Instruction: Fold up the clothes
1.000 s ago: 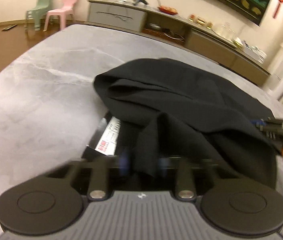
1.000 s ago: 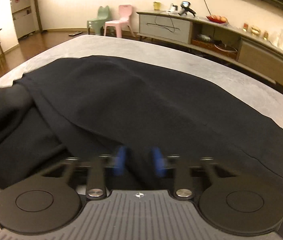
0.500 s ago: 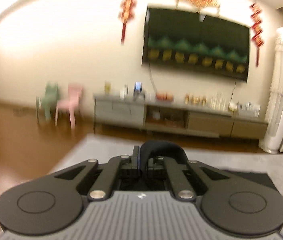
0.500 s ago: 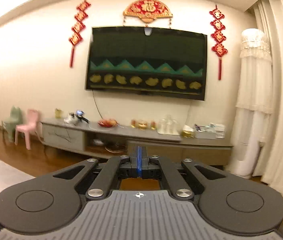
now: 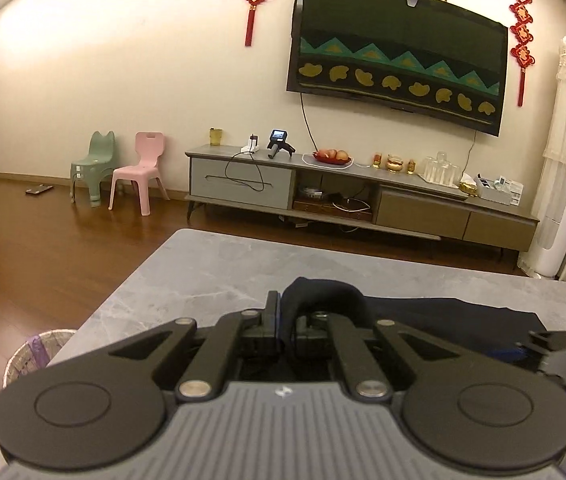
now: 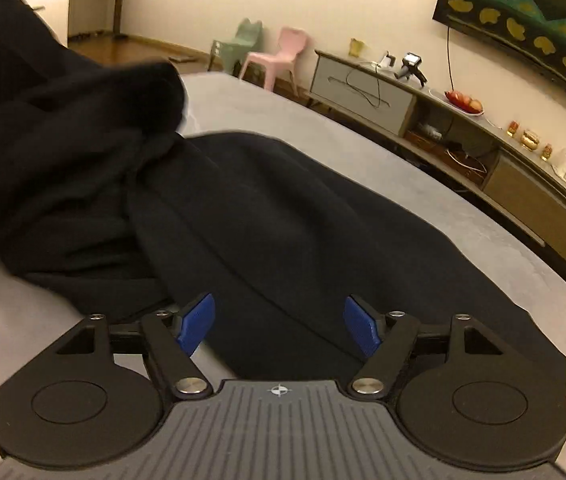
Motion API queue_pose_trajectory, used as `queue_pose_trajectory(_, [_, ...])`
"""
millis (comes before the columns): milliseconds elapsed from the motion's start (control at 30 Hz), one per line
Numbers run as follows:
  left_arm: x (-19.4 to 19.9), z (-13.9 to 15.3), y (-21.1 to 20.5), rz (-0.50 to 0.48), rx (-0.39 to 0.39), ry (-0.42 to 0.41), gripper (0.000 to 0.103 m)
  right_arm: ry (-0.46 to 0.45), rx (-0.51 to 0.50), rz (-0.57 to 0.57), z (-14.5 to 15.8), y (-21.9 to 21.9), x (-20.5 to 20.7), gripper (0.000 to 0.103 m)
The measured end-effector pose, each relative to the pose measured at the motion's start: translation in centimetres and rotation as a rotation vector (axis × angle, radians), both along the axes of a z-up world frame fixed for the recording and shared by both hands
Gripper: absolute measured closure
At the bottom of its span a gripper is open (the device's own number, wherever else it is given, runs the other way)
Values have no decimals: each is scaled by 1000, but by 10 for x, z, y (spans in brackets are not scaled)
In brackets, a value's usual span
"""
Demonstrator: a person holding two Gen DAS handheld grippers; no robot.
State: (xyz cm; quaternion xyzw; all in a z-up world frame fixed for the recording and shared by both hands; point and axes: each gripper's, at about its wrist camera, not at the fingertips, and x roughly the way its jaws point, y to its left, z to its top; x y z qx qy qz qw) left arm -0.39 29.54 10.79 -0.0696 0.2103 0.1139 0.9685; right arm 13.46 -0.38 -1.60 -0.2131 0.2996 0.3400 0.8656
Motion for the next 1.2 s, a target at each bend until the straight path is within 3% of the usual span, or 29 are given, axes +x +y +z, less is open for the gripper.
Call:
queue_pose_trajectory(67, [-5,3,7,5,-7,-25,100,15,-20,-30,-8,7,16,33])
queue_pose_trajectory(100, [-8,6,11,13,-15,-47,100,34,-33,-49,-11,2,28,46])
queue_pose_trajectory(133, [-10,9,16,21,-23,-69,100,50,-22,-70,-14,-3,36,79])
queue_pose_trajectory(167, [-13,13,18,26,-27,-91,100,62,-18,-95,-17,-7,43,101])
queue_pose_trajectory(233, [-19,22,22,32,-29,-135,100,14,-77,-161,-19,-10,52,103])
queue_pose_trajectory(300, [-25,36,21,15,-13,-191,100,-12,-66,-226,-9,-34,57,103])
queue_pose_trajectory(533, [-33,94,6,-54,75,-391,100,-164,-18,-471,57,-141,74,103])
queue_pose_trajectory(633, [-14,106,1,-52,75,-397,100,-53,38,-325,55,-146,57,99])
queue_pose_trajectory(667, [-9,109,-2,-52,82,-393,100,-3,56,-254,49,-142,49,76])
queue_pose_trajectory(700, [-3,111,-5,-52,88,-390,100,35,55,-196,38,-135,38,38])
queue_pose_trajectory(733, [-2,111,-8,-57,94,-386,100,35,44,-158,28,-130,29,20])
queue_pose_trajectory(767, [0,112,-11,-61,99,-383,100,34,30,-122,17,-125,21,19])
queue_pose_trajectory(900, [-1,116,-16,-59,119,-387,100,-2,-61,-135,-21,-113,27,21])
queue_pose_trajectory(967, [-5,120,-14,-49,129,-397,100,30,7,-153,-25,-118,41,36])
queue_pose_trajectory(1000, [-7,122,-13,-43,133,-402,100,59,48,-167,-24,-120,50,81])
queue_pose_trajectory(1033, [-9,123,-12,-38,138,-407,100,69,65,-192,-20,-121,57,98])
queue_pose_trajectory(1100, [-14,127,-10,-27,147,-417,100,37,91,-218,-8,-120,63,99])
queue_pose_trajectory(1200, [-20,132,-7,-11,161,-432,100,-115,164,-307,48,-151,54,101])
